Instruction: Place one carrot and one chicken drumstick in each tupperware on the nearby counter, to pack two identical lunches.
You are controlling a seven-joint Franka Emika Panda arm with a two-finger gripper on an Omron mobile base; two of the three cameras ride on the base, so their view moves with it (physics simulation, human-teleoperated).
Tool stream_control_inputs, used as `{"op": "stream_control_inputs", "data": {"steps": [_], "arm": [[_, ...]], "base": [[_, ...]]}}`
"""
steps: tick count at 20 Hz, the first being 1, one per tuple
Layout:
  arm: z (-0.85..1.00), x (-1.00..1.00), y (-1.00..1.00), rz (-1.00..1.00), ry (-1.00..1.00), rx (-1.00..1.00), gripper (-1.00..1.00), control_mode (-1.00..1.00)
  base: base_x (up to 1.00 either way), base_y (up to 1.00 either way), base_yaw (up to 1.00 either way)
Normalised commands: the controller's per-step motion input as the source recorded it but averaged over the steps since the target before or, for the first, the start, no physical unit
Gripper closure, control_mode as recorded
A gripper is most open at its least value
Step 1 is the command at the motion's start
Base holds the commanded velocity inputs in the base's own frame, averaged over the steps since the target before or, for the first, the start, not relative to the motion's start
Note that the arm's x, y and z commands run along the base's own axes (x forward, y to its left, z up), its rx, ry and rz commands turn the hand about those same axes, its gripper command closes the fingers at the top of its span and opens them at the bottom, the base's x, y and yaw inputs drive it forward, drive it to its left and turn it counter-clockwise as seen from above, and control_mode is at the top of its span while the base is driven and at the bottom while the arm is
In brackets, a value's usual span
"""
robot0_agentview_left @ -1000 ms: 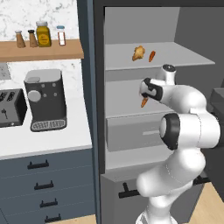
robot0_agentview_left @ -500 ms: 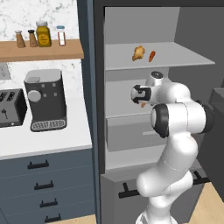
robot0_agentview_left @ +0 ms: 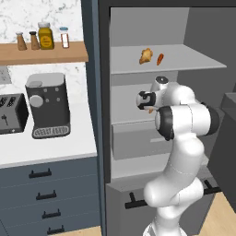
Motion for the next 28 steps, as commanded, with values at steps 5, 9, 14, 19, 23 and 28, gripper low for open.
{"op": "stream_control_inputs", "data": {"steps": [5,9,14,19,23,28], "arm": [[-0.05,0.05,0.0,0.0,-0.01,0.0,1.0,-1.0],[0.0,-0.46,0.0,0.01,0.0,0.0,1.0,-1.0],[0.0,-1.0,0.66,0.08,-0.2,-0.05,1.0,-1.0],[0.28,-1.0,0.85,0.1,-0.15,-0.09,1.0,-1.0],[1.0,-1.0,0.18,0.02,0.0,0.03,1.0,-1.0],[1.0,-0.91,-0.02,0.0,0.26,0.03,1.0,-1.0]], "base": [[0.0,0.0,0.0],[0.0,0.0,0.0],[0.0,0.0,0.0],[0.0,0.0,0.0],[0.0,0.0,0.0],[0.0,0.0,0.0]]}}
